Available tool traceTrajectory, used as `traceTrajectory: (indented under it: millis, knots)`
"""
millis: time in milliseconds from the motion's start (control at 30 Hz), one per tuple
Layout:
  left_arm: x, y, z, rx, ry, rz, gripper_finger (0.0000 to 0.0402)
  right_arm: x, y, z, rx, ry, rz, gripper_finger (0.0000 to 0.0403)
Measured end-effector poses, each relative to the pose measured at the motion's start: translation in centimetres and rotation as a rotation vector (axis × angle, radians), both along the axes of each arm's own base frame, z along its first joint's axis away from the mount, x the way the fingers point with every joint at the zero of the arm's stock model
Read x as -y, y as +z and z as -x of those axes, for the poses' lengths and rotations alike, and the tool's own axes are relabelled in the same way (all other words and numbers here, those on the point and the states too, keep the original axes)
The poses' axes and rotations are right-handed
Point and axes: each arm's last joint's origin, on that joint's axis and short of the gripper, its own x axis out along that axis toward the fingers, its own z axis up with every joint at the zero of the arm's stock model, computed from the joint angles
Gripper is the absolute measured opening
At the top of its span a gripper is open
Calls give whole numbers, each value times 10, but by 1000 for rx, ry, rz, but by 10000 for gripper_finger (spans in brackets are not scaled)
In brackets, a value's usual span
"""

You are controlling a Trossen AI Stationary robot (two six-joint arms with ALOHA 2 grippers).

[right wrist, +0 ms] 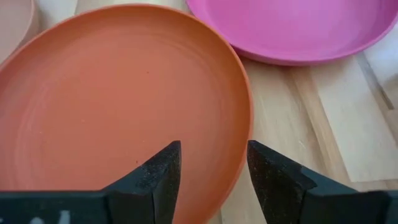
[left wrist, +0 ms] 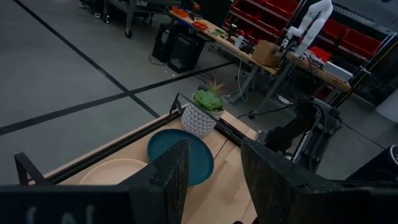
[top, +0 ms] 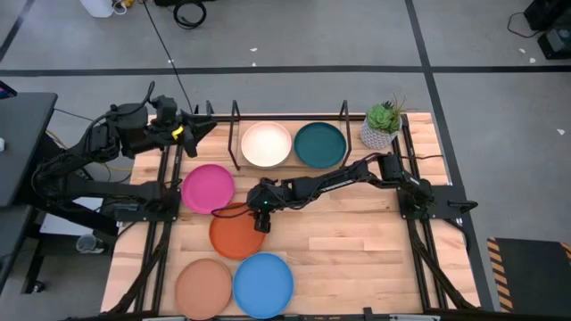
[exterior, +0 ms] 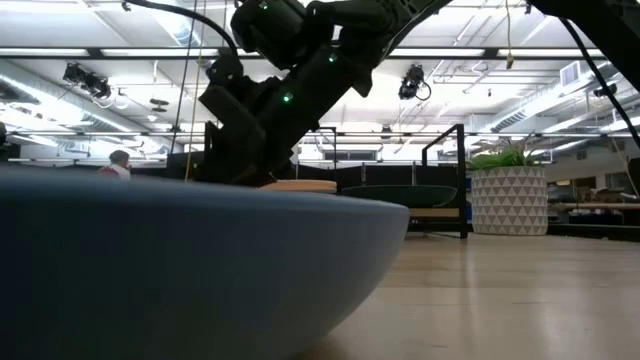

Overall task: Place and stack plates onto a shelf
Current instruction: Stack the orange plate on top of the dark blue plate on the shelf

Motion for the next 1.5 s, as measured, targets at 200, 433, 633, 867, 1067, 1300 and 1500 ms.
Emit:
traceTrajectory:
  millis: [200,433,633,867,1067,1300,1500]
  knots:
    - [0,0,0,0,0,0,153,1,0,0,2,-32,33,189]
    - [-1,0,0,-1,22,-4,153,7,1,-1,10,-46,71,191]
    - [-1,0,0,-2,25,-7,153,8,-11,3,57,-19,38,186]
    - [-1,0,0,-1,25,-7,153,7,-23,9,32,-10,22,176]
    - [-1,0,0,-1,25,-9,153,7,-32,14,36,6,6,161]
    - [-1,0,0,-1,25,-8,153,7,-31,13,110,13,7,137]
    - [-1,0,0,2,26,-3,153,7,-32,13,128,18,11,120]
